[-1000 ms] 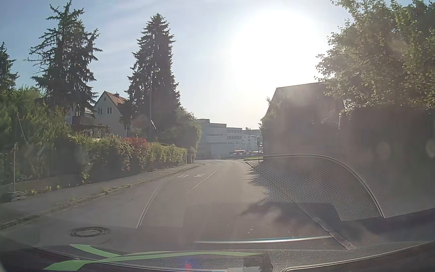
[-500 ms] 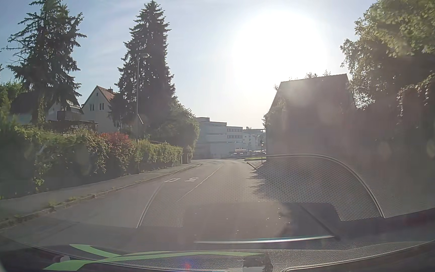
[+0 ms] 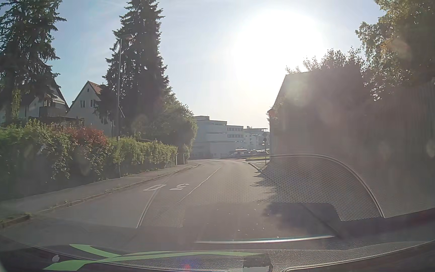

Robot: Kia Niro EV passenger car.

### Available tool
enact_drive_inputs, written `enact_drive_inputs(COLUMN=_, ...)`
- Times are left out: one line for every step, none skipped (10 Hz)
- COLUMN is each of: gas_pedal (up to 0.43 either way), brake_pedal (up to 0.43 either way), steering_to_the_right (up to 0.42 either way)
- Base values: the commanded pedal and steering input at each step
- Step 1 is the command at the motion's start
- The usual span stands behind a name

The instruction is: Follow the waypoints while adhering to traffic rules and regulations

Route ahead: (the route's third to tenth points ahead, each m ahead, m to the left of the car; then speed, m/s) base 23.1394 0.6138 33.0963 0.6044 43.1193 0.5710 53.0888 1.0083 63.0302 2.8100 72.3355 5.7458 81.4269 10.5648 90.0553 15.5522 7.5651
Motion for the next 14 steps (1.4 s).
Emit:
enact_drive_inputs(gas_pedal=0.028, brake_pedal=0.000, steering_to_the_right=-0.004)
enact_drive_inputs(gas_pedal=0.028, brake_pedal=0.000, steering_to_the_right=-0.004)
enact_drive_inputs(gas_pedal=0.028, brake_pedal=0.000, steering_to_the_right=-0.004)
enact_drive_inputs(gas_pedal=0.028, brake_pedal=0.000, steering_to_the_right=-0.004)
enact_drive_inputs(gas_pedal=0.020, brake_pedal=0.000, steering_to_the_right=-0.004)
enact_drive_inputs(gas_pedal=0.020, brake_pedal=0.000, steering_to_the_right=-0.004)
enact_drive_inputs(gas_pedal=0.020, brake_pedal=0.000, steering_to_the_right=-0.004)
enact_drive_inputs(gas_pedal=0.020, brake_pedal=0.000, steering_to_the_right=-0.004)
enact_drive_inputs(gas_pedal=0.020, brake_pedal=0.000, steering_to_the_right=-0.004)
enact_drive_inputs(gas_pedal=0.020, brake_pedal=0.000, steering_to_the_right=-0.004)
enact_drive_inputs(gas_pedal=0.020, brake_pedal=0.000, steering_to_the_right=-0.004)
enact_drive_inputs(gas_pedal=0.020, brake_pedal=0.000, steering_to_the_right=-0.004)
enact_drive_inputs(gas_pedal=0.020, brake_pedal=0.000, steering_to_the_right=-0.004)
enact_drive_inputs(gas_pedal=0.020, brake_pedal=0.000, steering_to_the_right=-0.004)
